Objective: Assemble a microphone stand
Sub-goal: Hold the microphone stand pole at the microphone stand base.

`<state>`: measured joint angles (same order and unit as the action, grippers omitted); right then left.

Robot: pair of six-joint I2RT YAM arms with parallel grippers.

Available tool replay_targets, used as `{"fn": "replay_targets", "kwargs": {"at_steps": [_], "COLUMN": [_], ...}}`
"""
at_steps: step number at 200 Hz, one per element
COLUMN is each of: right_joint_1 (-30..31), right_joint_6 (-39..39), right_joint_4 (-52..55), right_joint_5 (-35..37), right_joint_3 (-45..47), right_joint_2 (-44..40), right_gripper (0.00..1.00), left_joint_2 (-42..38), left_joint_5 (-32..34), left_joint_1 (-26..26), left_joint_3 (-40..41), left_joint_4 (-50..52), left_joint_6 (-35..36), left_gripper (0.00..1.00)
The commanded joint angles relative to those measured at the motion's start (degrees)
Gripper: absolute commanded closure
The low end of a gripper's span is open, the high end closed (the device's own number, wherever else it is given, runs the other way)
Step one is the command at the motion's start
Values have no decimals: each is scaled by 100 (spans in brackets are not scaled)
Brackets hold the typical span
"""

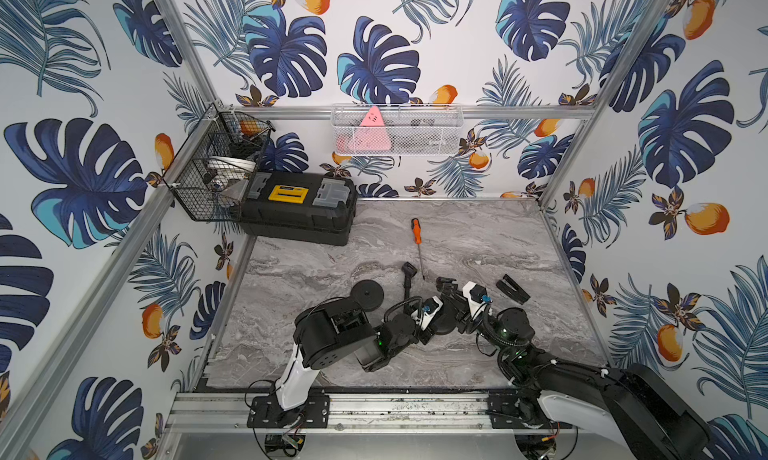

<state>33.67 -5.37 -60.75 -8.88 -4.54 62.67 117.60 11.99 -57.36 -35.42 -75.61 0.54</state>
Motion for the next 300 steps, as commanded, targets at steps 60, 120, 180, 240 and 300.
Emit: {"fn": "replay_targets", "kwargs": {"at_steps": [60, 120, 180, 240, 300], "right_joint_1": [17, 17, 26, 26, 26], "right_joint_6": [146, 168, 177, 182, 140], "right_joint_4": [275, 274, 302, 266, 623], "right_joint_5": [-193, -151, -131, -140, -61], "right_joint_3": [1, 23, 23, 14, -97], "right_joint_2": [65, 28, 16, 61, -153], "right_gripper": [89, 89, 89, 89, 64], "left_joint_2": [376, 423, 461, 518, 668], "left_joint_5": [158, 9, -138, -126, -299], "left_joint_1": [-5, -12, -12, -7, -12], "left_joint_3": [-106, -189, -281, -244, -273], "left_joint_4": [-1023, -1101, -1087, -1231, -1263], "left_joint_6": [-126, -43, 43, 26, 150], "left_gripper": [55, 61, 65, 73, 82]}}
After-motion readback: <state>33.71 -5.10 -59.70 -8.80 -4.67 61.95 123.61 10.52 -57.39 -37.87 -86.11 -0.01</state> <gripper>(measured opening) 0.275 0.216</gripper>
